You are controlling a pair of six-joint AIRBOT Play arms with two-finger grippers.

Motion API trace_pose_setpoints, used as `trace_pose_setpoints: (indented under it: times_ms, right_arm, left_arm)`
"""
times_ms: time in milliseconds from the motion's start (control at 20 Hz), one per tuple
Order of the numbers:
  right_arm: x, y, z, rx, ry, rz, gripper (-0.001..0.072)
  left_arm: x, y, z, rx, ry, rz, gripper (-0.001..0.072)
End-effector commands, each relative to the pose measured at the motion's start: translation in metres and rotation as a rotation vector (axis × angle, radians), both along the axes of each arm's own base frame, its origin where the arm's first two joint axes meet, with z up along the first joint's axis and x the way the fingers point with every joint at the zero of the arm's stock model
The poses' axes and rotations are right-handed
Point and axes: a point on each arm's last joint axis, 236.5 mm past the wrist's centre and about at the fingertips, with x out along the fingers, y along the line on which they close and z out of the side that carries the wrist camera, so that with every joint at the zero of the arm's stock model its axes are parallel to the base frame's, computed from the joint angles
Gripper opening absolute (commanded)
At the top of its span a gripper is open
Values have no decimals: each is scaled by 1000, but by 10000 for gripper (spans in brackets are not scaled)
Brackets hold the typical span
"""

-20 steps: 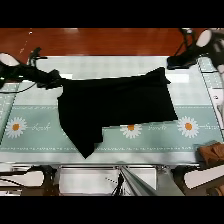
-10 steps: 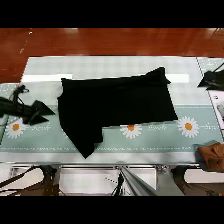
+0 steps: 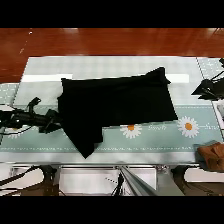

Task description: Fold the shirts.

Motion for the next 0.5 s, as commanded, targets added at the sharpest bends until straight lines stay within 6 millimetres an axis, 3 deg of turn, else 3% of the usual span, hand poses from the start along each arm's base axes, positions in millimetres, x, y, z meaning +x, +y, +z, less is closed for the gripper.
trace_pose_setpoints:
  times_ms: [0,50,100,200,450]
  right_arm:
    - [1,1,-1,6,-10,2,498]
    - [0,1,-1,5,-5,6,498]
    - [-2,-3,-2,-10,3,9,498]
    - [-9,-10,-7,-31,28,5,498]
    - [-55,3,-42,162,136,-83,500]
  left_arm:
    - [13,-21,-25,12,17,29,512]
    - [14,-22,-27,15,22,34,263]
    - [14,-22,-28,17,19,29,83]
    - [12,-19,-25,6,24,33,24]
    - [7,-21,-16,-23,-10,-25,24]
